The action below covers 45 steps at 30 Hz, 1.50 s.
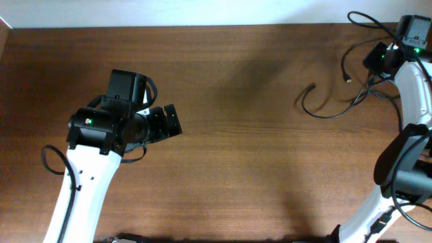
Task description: Untangle cables
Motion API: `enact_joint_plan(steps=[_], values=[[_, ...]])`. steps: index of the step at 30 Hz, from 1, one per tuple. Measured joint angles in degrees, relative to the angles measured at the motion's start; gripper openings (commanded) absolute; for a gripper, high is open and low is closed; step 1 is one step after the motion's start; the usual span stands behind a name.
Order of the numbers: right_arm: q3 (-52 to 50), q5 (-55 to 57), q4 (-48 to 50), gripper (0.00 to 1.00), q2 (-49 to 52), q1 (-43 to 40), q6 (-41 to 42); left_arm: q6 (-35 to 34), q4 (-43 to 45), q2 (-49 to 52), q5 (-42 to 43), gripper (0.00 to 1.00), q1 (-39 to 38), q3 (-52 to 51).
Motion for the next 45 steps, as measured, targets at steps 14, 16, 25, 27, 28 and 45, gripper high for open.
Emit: enact_joint_plan(steps=[14,16,25,27,28,45], values=[[0.0,-7.61,-10.49,0.99,-0.9,-0.48,-4.83,0.0,0.02,0.0,0.0,0.99,0.0,0.0],[-0.09,-12.35,-12.04,0.99,-5.03,-0.48,-6.95,0.0,0.0,0.0,0.0,0.99,0.0,0.0],[0.04,-19.19,-28.89,0.99,-33.97,-0.48,-8.61,0.0,0.02,0.0,0.0,0.99,0.0,0.0],[0.04,-19.3,-29.31,0.99,-35.08,-0.48,-8.63,0.0,0.02,0.04,0.0,0.99,0.0,0.0],[0.04,-19.34,-29.33,0.99,-34.95,-0.48,-8.61,0.0,0.02,0.04,0.0,0.99,0.0,0.0],[0.02,-19.37,-29.33,0.99,-33.88,-0.48,-8.66,0.0,0.02,0.04,0.0,0.99,0.0,0.0]])
